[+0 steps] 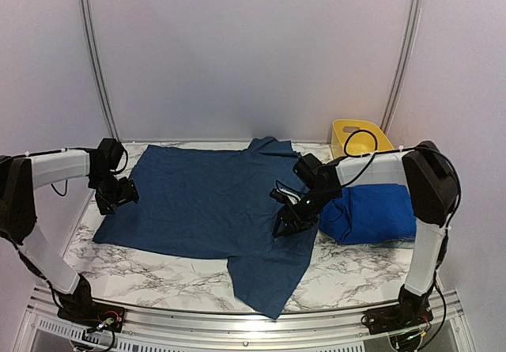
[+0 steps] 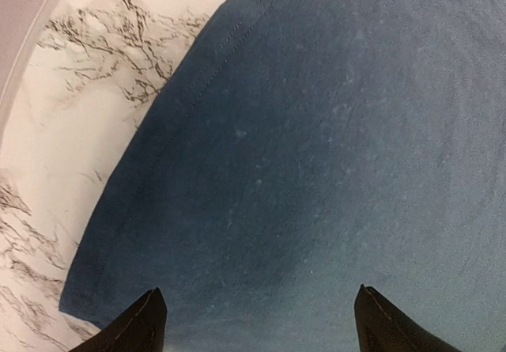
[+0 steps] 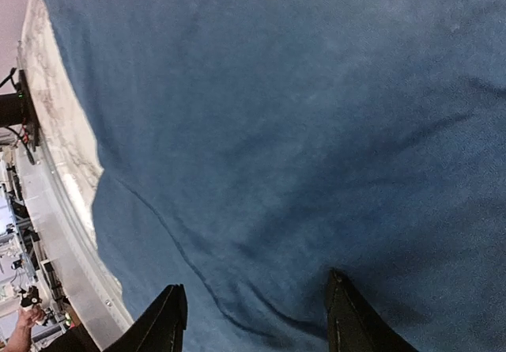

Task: Fold and stack the mixed laundry pile
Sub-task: Smooth out the flattened T-shirt at the center of the board.

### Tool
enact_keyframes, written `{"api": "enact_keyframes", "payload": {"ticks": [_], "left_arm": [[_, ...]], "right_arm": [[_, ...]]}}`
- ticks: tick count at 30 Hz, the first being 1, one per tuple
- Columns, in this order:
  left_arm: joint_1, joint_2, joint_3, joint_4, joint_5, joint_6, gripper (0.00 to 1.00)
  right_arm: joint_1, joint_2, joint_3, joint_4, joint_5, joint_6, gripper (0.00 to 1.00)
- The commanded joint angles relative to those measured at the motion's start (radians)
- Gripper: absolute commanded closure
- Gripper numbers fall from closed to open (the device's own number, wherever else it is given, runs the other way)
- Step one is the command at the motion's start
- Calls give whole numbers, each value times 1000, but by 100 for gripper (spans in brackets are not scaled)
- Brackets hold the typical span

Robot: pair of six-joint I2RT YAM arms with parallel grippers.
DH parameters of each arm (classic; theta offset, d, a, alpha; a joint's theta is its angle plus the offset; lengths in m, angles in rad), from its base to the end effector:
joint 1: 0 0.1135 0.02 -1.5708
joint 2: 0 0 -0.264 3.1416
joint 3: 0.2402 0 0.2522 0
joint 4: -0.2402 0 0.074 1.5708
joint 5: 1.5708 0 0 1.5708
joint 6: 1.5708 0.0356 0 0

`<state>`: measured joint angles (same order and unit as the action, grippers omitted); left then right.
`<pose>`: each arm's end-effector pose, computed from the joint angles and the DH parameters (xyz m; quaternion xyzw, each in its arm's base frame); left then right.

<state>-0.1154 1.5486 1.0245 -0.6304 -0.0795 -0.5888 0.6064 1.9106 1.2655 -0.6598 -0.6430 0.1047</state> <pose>0.2988 -0.0318 0.2067 -0.2372 0.9485 -0.0347 0.2072 0.2892 0.2265 0.1642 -0.2740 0.9006 0.3374 0.0089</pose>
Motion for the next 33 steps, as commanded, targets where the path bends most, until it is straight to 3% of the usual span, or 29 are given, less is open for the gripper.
{"api": "enact_keyframes", "payload": {"ticks": [1,7,21,26,33], "left_arm": [[-1,63,-60,60,52,-32,18],[0,63,-232,96,40,-122,34],[3,-174,-554,74,71,-334,37],[3,-237,-560,53,88,-337,36],[0,-268,-425,33,92,-235,24]], "right_arm": [[-5,58,53,28,74,8,44],[-6,75,25,15,110,-7,44],[44,-28,-121,1,92,19,40],[56,-49,-227,53,79,44,40],[-12,-64,-135,27,121,28,38]]}}
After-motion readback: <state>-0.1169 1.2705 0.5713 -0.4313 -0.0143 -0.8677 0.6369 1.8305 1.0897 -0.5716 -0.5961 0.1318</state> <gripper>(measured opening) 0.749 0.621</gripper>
